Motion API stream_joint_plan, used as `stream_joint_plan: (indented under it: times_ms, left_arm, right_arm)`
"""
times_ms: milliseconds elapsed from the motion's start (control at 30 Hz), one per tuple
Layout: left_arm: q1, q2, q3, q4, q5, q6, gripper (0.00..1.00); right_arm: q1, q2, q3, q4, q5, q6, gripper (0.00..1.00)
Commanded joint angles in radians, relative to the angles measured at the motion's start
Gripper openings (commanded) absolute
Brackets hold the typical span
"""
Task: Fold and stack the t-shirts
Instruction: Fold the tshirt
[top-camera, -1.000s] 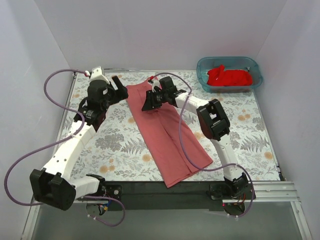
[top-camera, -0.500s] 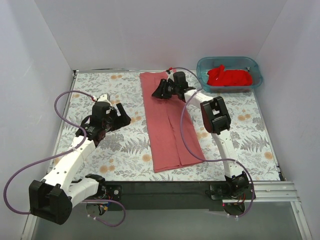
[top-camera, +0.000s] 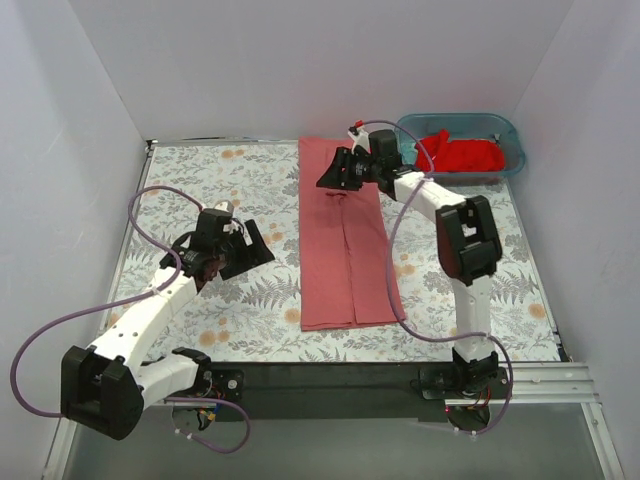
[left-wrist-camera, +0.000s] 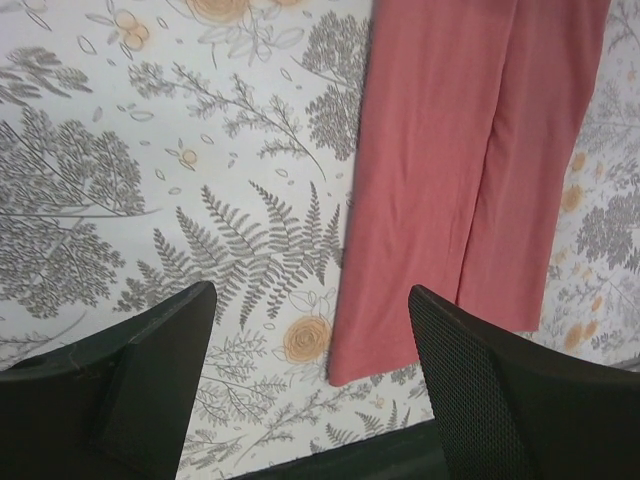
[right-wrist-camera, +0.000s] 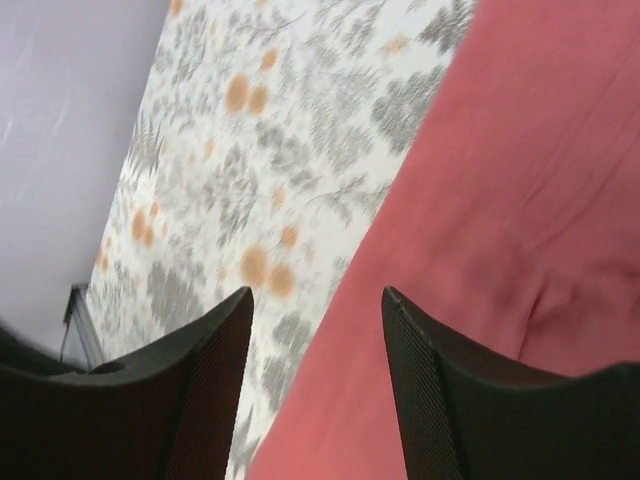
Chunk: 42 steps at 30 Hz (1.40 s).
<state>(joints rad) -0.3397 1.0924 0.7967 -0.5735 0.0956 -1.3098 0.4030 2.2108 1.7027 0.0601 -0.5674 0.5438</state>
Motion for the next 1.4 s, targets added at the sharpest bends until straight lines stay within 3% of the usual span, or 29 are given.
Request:
stream_joint_plan:
  times_ms: [0, 200, 367, 533, 767, 967, 1267, 1367]
  left_arm:
    - [-0.041, -0.016, -0.016, -0.087, 0.055, -0.054, 0.77]
    - [-0.145, -0.009, -0.027, -0.143, 0.058, -0.149, 0.73]
    - [-0.234, 0.058, -0.019, -0.175, 0.027, -0.190, 0.73]
    - [-0.338, 0.187, 0.028, -0.196, -0.013, -0.215, 0.70]
    - [-0.407, 0.299, 0.081, -0.195, -0.056, -0.223, 0.66]
    - [-0.427, 0.336, 0.073, -0.180, -0.056, -0.235, 0.62]
    - [-0.444, 0.377, 0.085, -0.172, -0.054, -0.233, 0.60]
    - [-0.447, 0.396, 0.087, -0.172, -0.050, -0.230, 0.59]
  right_arm:
    - [0.005, -0.262, -0.176, -0.087, -0.008, -0.126, 0.61]
    - [0.007, -0.640, -0.578, -0.414, 0.219, -0.284, 0.60]
    - [0.007, -0.884, -0.790, -0.655, 0.415, -0.323, 0.60]
    - [0.005, -1.020, -0.972, -0.695, 0.386, -0.282, 0.58]
    - [0.007, -0.999, -1.083, -0.657, 0.362, -0.275, 0.53]
    - [0.007, -0.948, -1.109, -0.602, 0.331, -0.278, 0.45]
    - [0.008, -0.907, -1.124, -0.582, 0.314, -0.285, 0.40]
    - [0.007, -0.902, -1.124, -0.583, 0.319, -0.283, 0.34]
